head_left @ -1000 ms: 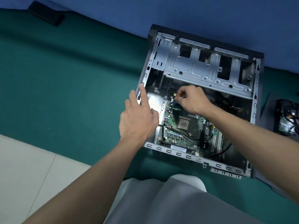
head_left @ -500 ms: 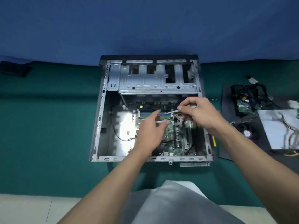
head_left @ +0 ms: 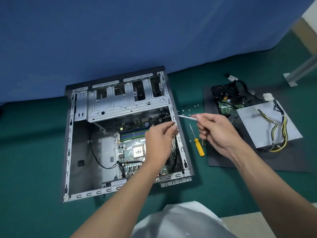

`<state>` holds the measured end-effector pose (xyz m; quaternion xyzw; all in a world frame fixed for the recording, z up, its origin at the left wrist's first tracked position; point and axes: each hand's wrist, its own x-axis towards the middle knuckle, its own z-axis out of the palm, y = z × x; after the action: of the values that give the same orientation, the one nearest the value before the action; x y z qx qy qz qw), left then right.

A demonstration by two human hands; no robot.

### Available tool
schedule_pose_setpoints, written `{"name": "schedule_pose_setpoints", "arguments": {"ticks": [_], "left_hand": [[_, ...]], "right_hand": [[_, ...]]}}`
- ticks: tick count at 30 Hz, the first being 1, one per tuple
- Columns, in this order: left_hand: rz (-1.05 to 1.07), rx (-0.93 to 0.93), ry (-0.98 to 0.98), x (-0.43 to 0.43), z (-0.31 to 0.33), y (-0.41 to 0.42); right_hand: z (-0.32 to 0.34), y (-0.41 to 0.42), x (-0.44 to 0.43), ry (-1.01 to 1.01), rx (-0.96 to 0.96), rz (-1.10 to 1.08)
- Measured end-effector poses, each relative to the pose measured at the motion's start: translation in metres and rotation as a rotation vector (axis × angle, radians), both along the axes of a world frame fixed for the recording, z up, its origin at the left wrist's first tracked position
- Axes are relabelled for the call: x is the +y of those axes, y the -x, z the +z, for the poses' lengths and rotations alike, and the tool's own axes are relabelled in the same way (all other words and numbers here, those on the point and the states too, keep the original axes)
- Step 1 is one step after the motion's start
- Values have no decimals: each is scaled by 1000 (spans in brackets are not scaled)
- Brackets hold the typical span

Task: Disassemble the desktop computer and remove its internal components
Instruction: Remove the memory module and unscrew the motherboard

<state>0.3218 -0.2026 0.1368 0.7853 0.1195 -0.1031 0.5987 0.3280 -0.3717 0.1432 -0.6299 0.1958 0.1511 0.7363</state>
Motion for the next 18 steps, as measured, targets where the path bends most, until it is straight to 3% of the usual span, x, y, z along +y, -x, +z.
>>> {"name": "schedule_pose_setpoints", "arguments": {"ticks": [4, 10, 13, 18], "left_hand": [[-245, -354, -469, -24, 0, 3], [-430, -509, -739, -52, -13, 7], [-498, -505, -853, -49, -25, 12], [-539, -448, -874, -44, -30, 17]], "right_hand": [[-11, 7, -1, -234, 147, -229], [-29, 6, 8, -765, 373, -612], [-41, 5, 6, -818, 419, -663], [-62, -3, 10, -701, 514, -605]]}}
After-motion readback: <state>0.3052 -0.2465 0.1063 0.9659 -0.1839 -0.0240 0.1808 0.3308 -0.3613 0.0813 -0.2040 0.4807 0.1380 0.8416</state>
